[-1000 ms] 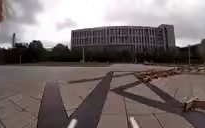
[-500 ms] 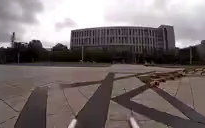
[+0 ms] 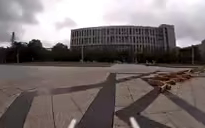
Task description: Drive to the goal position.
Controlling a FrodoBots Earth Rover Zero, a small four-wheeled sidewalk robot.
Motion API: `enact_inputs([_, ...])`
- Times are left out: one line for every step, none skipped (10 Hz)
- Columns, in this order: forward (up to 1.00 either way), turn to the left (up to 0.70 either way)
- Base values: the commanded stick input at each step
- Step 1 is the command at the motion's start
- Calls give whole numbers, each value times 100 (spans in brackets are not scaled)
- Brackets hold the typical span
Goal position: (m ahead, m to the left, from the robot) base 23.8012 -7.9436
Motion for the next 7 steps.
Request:
enact_inputs([100,0])
enact_inputs([100,0])
enact_inputs([100,0])
enact_inputs([100,0])
enact_inputs([100,0])
enact_inputs([100,0])
enact_inputs([100,0])
